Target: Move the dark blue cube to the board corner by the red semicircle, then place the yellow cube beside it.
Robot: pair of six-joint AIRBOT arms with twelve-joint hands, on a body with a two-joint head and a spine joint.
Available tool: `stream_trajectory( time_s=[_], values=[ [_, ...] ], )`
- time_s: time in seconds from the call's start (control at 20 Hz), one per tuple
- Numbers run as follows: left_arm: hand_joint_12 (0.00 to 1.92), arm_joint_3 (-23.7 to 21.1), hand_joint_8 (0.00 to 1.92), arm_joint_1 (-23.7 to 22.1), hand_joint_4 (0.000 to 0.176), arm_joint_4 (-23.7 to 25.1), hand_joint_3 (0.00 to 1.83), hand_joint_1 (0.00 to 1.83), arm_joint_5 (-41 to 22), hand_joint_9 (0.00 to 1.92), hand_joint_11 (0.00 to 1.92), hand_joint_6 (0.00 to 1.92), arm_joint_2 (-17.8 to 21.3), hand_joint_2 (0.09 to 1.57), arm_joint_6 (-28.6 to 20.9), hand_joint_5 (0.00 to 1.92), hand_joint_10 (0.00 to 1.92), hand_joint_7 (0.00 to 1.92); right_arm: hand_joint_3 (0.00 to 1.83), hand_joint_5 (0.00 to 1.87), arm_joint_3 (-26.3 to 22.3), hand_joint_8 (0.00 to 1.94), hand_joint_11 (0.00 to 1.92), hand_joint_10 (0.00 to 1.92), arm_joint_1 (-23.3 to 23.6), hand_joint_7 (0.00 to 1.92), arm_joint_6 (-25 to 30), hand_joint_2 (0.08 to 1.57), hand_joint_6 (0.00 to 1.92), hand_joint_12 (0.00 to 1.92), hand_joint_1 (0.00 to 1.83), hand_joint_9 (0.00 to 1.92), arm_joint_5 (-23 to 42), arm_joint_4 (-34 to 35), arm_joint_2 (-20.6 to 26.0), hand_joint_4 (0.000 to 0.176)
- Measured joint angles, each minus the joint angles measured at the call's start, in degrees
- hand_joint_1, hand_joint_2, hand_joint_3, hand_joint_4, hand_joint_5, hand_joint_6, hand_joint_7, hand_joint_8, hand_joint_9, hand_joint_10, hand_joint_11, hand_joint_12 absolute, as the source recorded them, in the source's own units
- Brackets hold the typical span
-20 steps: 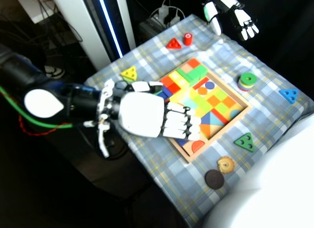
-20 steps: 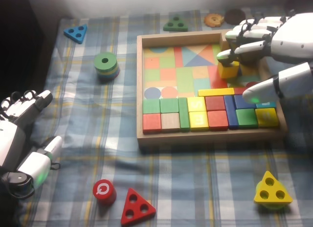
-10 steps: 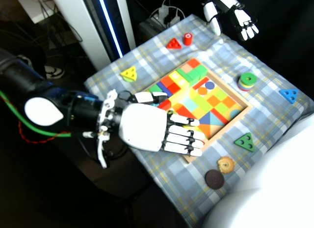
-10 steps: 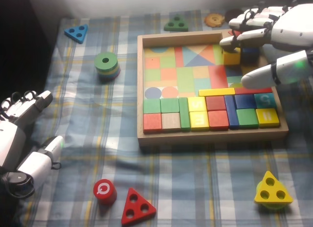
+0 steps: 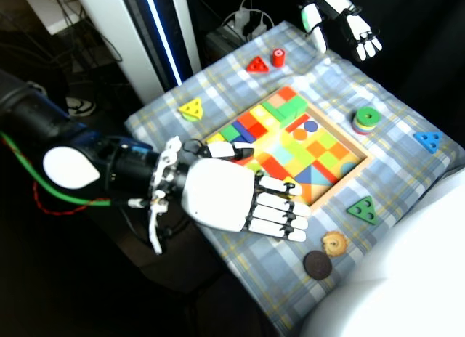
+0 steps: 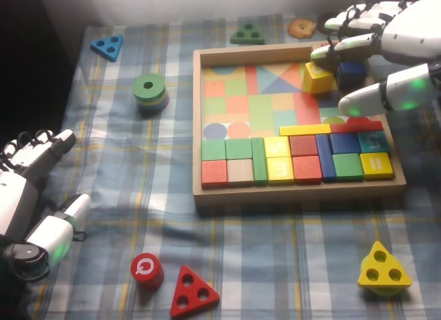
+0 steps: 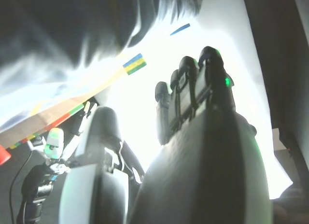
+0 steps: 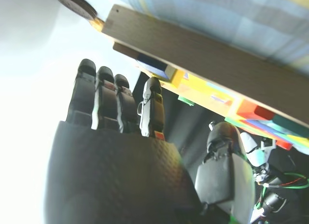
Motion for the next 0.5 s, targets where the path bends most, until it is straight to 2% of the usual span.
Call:
stream_trajectory(
  time_s=[0.15,0.2,0.25,0.35,0.4,0.5],
  values=[
    [0.00,0.0,0.00,0.0,0.002,0.0,0.00,0.73,0.0,0.17,0.00,0.00,0.0,1.40,0.0,0.31,0.01,0.19,0.01,0.26,-1.2,0.00,0.00,0.00,0.8,0.00,-1.2,1.03,0.00,0.00,0.00,0.00,-0.1,0.4,1.2,0.128],
    [0.00,0.0,0.00,0.0,0.003,0.0,0.00,0.71,0.0,0.17,0.00,0.00,0.0,1.40,0.0,0.30,0.01,0.18,0.01,0.26,-1.7,0.00,0.00,0.00,0.8,0.00,-1.3,1.02,0.00,0.00,0.00,0.00,-0.2,0.3,1.4,0.131],
    [0.00,0.0,0.00,0.0,0.000,-0.1,0.00,0.73,0.0,0.16,0.00,0.00,0.0,1.40,0.0,0.30,0.01,0.18,0.01,0.26,-2.1,0.00,0.00,0.00,0.8,0.00,-1.3,1.04,0.00,0.00,0.00,0.00,-0.2,0.2,1.6,0.112],
    [0.00,0.0,0.00,0.0,0.000,0.1,0.00,0.75,0.0,0.17,0.00,0.00,0.0,1.40,0.0,0.31,0.01,0.18,0.00,0.26,-2.7,0.00,0.00,0.00,0.8,0.00,-1.6,1.01,0.00,0.00,0.00,0.00,0.1,0.4,1.7,0.127],
    [0.00,0.0,0.00,0.0,0.000,0.0,0.00,0.75,0.0,0.18,0.00,0.01,0.0,1.39,0.0,0.32,0.01,0.19,0.01,0.26,-2.9,0.00,0.00,0.00,0.8,0.00,-2.0,1.03,0.00,0.00,0.00,0.00,0.2,0.6,1.8,0.109],
    [0.00,0.0,0.00,0.0,0.000,-0.2,0.00,0.72,0.0,0.18,0.00,0.00,0.0,1.39,0.0,0.31,0.01,0.19,0.00,0.27,-3.7,0.00,0.00,0.00,0.8,0.00,-2.1,1.02,0.00,0.00,0.00,0.00,0.4,0.7,2.1,0.112]
  ],
)
